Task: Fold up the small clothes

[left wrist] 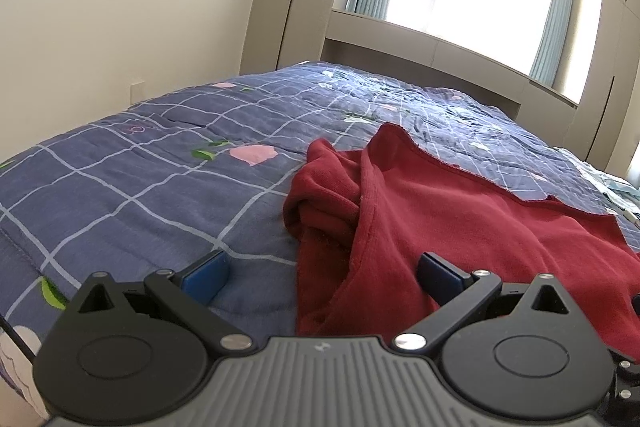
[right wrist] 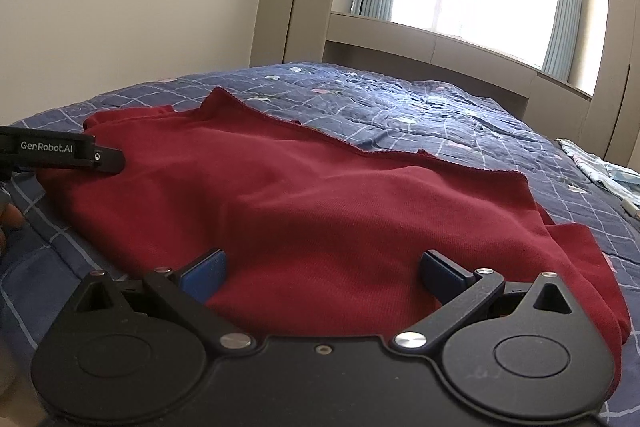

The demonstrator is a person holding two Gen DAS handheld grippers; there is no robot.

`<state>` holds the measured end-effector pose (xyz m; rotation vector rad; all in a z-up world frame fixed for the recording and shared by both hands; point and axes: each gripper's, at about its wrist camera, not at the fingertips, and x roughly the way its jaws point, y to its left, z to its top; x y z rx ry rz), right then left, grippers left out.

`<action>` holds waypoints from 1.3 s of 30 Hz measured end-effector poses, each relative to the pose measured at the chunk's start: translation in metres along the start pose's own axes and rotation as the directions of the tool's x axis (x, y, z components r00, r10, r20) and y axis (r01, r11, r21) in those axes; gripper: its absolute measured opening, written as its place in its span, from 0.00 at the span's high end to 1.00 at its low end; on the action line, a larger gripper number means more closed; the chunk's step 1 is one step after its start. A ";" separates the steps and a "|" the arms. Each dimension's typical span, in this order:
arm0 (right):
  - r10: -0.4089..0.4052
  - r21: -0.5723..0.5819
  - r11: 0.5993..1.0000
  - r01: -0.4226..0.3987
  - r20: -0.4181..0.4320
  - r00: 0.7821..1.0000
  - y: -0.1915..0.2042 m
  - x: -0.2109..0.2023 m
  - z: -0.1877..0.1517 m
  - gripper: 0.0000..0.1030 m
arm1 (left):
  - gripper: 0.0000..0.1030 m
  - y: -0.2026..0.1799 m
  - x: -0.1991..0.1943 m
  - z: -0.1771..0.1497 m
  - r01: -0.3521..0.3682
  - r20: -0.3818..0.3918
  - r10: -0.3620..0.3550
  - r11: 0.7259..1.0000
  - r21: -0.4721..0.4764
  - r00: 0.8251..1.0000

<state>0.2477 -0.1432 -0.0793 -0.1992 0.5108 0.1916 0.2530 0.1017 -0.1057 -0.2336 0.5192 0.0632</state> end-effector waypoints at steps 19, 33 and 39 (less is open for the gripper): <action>0.039 0.057 0.997 -0.042 0.043 0.998 -0.012 -0.011 -0.005 0.01 | 0.01 0.016 -0.021 0.002 0.095 -0.043 -0.105 0.977 -0.190 0.994; 0.013 0.077 0.997 -0.019 0.070 0.997 -0.012 -0.017 -0.008 0.01 | 0.38 0.019 -0.011 0.003 0.199 -0.072 -0.230 0.934 -0.298 0.971; 0.003 0.082 0.997 -0.010 0.080 0.997 -0.011 -0.019 -0.009 0.00 | 0.34 0.027 0.016 0.020 0.185 -0.095 -0.233 0.915 -0.358 0.968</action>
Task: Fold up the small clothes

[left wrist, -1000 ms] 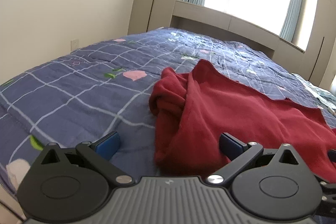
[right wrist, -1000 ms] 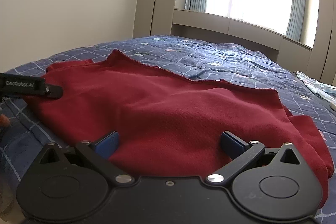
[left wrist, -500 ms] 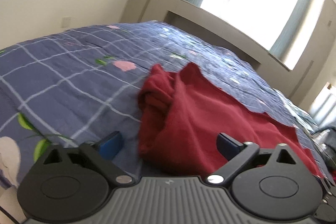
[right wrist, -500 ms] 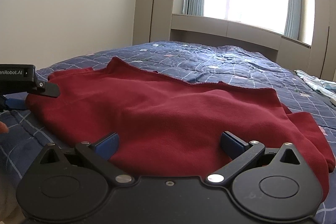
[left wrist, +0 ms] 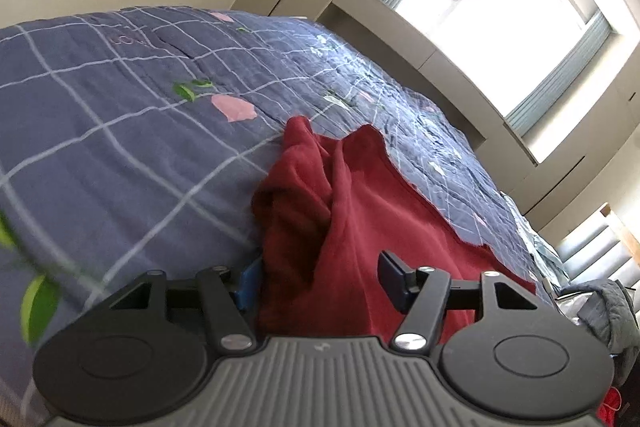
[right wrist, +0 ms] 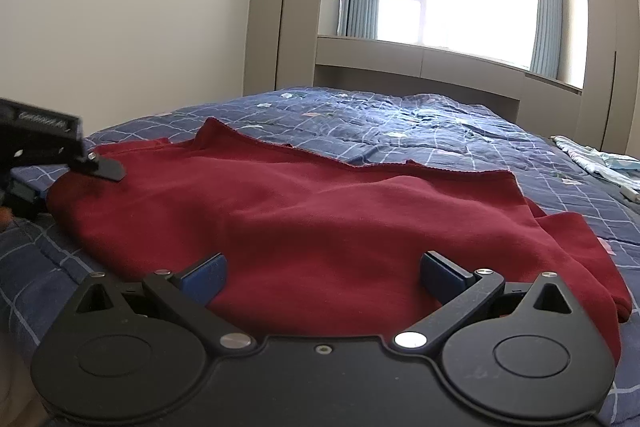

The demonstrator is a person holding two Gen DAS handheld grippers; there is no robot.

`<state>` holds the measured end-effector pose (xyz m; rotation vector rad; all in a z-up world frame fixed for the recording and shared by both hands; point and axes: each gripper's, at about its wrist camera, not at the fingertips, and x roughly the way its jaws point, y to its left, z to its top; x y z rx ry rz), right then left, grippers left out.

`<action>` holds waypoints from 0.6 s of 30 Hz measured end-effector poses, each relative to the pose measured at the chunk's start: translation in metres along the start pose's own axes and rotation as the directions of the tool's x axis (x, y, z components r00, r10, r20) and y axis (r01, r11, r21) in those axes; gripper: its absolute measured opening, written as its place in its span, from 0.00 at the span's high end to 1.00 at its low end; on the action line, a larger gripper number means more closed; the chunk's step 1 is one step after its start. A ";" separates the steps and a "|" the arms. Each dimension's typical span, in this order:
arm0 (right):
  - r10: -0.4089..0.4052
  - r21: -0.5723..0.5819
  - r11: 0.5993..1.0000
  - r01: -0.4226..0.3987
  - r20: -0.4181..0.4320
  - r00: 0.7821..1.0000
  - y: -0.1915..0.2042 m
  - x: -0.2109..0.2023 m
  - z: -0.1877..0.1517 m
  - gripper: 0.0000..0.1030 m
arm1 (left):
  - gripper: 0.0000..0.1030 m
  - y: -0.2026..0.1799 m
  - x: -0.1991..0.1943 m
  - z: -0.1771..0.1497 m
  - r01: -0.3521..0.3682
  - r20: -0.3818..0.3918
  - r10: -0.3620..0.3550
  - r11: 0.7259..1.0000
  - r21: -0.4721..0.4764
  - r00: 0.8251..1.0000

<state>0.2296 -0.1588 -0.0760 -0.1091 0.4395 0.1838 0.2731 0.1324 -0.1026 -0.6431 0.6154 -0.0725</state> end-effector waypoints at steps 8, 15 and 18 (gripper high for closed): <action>-0.011 -0.001 1.000 0.011 0.005 1.000 0.001 -0.001 0.000 0.00 | 0.65 -0.019 0.025 0.017 -0.111 -0.031 0.112 0.994 0.023 0.993; -0.034 0.029 0.999 0.032 0.065 0.997 -0.002 -0.012 -0.002 0.00 | 0.83 -0.037 0.024 0.022 -0.119 -0.038 0.121 0.990 0.070 0.992; -0.094 0.063 0.994 0.088 0.098 0.991 -0.014 -0.022 0.001 0.00 | 0.84 -0.059 0.019 0.029 -0.100 -0.023 0.104 0.987 0.127 0.994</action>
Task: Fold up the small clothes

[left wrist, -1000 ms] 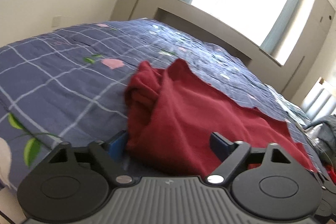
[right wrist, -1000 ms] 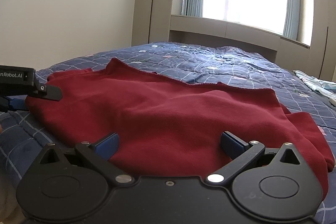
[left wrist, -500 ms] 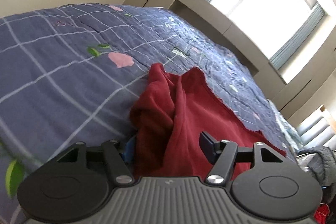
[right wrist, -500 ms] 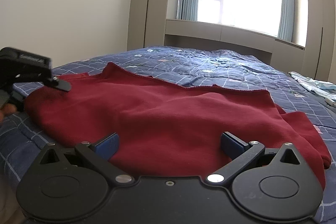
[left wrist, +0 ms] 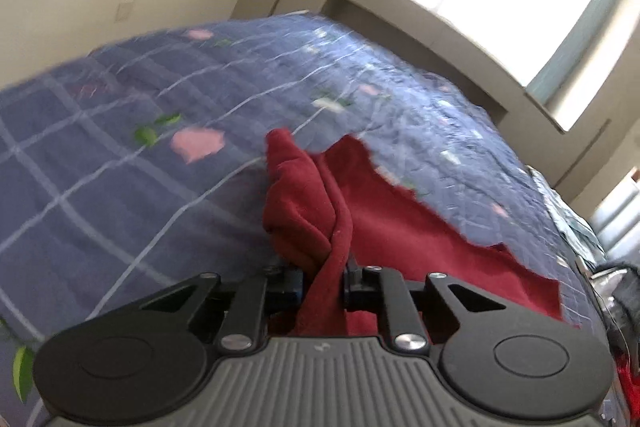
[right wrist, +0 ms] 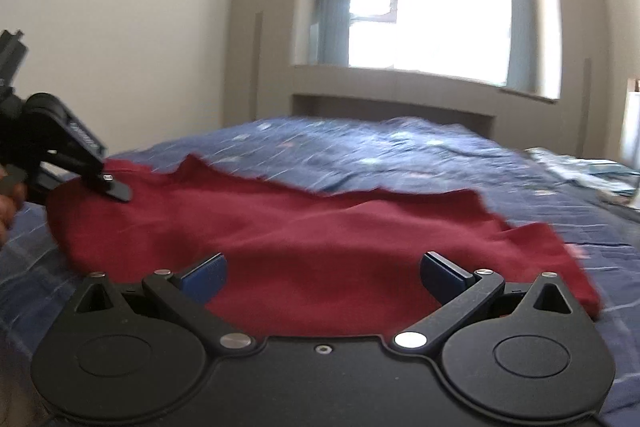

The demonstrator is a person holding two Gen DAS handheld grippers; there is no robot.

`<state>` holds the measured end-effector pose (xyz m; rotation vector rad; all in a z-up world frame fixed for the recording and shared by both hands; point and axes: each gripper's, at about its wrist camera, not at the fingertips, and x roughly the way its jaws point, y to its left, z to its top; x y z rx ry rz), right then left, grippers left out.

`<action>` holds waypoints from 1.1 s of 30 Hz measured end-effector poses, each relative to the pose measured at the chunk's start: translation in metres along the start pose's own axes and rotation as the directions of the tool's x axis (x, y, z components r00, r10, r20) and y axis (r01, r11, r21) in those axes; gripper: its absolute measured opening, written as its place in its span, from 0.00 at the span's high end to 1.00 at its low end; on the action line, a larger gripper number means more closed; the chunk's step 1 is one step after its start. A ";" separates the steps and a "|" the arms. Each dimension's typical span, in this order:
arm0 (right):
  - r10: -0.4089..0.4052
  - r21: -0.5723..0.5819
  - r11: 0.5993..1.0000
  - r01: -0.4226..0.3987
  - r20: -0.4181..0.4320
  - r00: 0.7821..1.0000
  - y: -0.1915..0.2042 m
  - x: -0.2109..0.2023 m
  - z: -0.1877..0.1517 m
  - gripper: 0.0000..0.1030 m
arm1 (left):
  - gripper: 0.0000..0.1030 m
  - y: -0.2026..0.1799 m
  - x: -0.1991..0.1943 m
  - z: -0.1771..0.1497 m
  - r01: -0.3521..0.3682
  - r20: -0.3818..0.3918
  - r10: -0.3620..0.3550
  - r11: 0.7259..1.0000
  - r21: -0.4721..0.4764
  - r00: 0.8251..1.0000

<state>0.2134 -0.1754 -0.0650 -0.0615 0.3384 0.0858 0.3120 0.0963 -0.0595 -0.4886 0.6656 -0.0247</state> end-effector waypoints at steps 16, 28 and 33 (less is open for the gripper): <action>-0.548 0.108 0.830 0.548 -0.032 0.836 -0.141 -0.021 -0.008 0.00 | 0.84 -0.266 -0.019 -0.013 0.273 -0.104 -0.254 0.851 0.448 0.962; -0.560 0.347 0.747 0.567 -0.131 0.818 -0.205 -0.032 -0.035 0.00 | 0.48 -0.333 0.032 -0.123 0.400 -0.417 -0.169 0.723 0.563 0.893; -0.543 0.360 0.751 0.553 -0.141 0.828 -0.207 -0.033 -0.034 0.00 | 0.22 -0.311 0.020 -0.107 0.480 -0.455 -0.267 0.747 0.459 0.850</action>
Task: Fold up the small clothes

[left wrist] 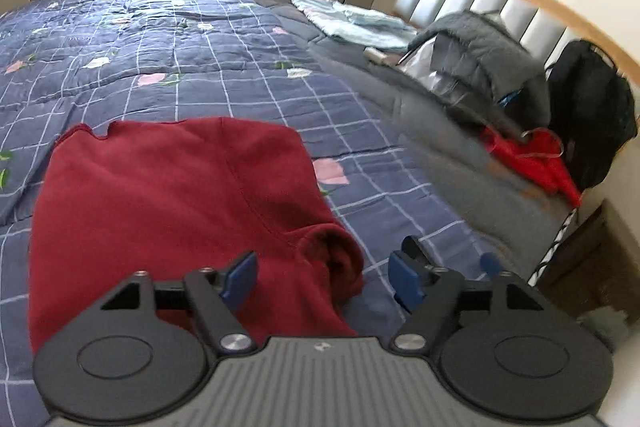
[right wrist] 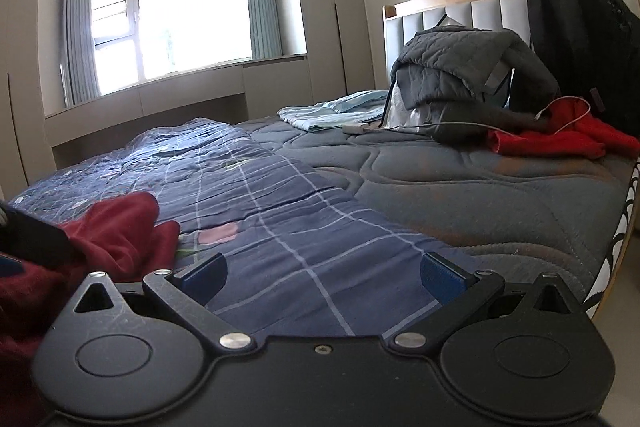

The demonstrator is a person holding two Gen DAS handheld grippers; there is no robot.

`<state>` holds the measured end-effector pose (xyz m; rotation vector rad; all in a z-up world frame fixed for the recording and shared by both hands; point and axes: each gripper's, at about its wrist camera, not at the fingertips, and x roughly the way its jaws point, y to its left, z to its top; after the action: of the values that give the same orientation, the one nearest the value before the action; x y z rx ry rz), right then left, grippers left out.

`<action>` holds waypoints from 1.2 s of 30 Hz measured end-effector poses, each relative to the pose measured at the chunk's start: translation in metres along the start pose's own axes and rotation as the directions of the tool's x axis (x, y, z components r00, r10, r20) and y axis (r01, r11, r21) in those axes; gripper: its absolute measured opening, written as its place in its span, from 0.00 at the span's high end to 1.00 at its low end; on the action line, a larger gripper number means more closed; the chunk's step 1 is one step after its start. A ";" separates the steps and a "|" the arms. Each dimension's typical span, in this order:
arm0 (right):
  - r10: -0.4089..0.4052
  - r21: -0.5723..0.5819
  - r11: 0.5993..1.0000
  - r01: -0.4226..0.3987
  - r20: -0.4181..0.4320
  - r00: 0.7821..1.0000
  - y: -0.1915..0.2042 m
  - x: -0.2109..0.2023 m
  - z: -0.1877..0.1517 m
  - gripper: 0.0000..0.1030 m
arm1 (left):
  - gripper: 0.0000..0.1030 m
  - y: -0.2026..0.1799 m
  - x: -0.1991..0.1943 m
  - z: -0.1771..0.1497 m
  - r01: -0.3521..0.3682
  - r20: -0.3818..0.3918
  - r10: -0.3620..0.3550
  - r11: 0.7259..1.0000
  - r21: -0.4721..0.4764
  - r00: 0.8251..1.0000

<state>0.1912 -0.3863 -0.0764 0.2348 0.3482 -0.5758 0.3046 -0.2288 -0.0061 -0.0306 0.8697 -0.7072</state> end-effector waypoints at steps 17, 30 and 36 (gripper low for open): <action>0.104 0.013 0.994 -0.106 0.104 0.989 0.003 -0.025 0.004 0.00 | 0.01 0.117 -0.065 -0.047 -0.364 0.131 0.438 0.852 -0.377 0.889; 0.225 -0.111 0.966 -0.233 -0.077 0.971 0.064 -0.060 0.000 0.00 | 0.01 0.149 -0.069 -0.100 -0.199 0.146 0.307 0.844 -0.498 0.940; 0.105 -0.134 0.983 -0.128 -0.163 0.981 0.053 -0.048 -0.024 0.01 | 0.00 0.143 -0.065 -0.107 -0.234 0.134 0.316 0.875 -0.424 0.939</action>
<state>0.1775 -0.3117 -0.0735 0.1595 0.5211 -0.4152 0.2800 -0.0527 -0.0749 -0.3364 0.7928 -0.2393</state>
